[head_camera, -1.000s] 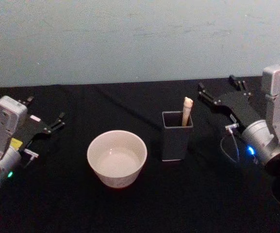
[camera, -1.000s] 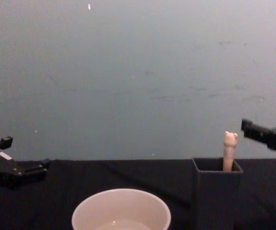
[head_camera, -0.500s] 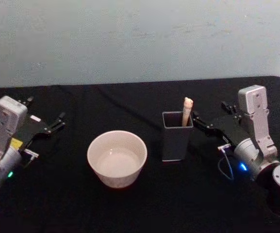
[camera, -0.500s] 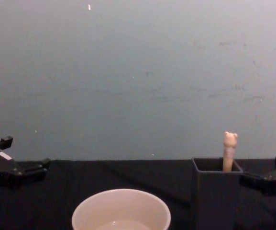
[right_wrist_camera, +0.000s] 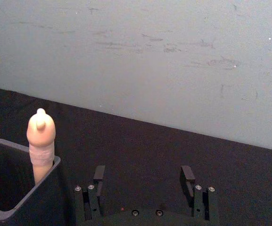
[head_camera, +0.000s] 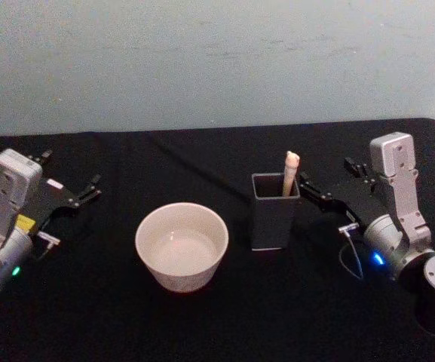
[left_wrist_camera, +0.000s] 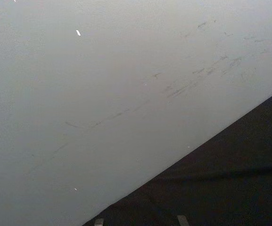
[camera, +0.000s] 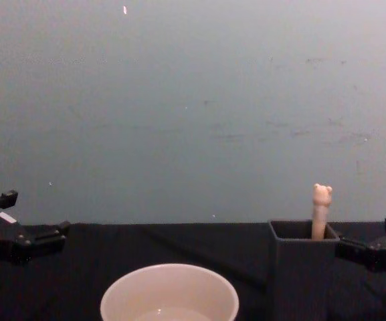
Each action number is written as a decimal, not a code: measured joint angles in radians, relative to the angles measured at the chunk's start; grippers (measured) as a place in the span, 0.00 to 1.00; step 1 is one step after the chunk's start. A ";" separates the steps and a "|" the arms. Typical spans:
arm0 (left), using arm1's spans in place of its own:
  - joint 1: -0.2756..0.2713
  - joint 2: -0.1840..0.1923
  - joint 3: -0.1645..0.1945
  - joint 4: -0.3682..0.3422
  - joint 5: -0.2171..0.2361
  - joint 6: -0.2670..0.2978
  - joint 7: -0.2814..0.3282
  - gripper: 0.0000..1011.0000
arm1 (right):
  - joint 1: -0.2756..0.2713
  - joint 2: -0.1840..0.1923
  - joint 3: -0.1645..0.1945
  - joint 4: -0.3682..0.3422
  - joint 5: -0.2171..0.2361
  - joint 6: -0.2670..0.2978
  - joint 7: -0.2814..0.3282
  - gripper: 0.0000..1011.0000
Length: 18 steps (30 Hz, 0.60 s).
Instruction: Pick up the stirring spoon with one hand, stir inside the cup, then place it back in its original position.
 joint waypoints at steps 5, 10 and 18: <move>0.000 0.000 0.000 0.000 0.000 0.000 0.000 0.99 | -0.001 0.000 0.000 -0.001 0.000 -0.001 0.000 0.99; 0.000 0.000 0.000 0.000 0.000 0.000 0.000 0.99 | -0.001 0.001 0.000 -0.001 0.001 -0.002 -0.001 0.99; 0.000 0.000 0.000 0.000 0.000 0.000 0.000 0.99 | -0.001 0.001 0.000 -0.002 0.002 -0.003 -0.001 0.99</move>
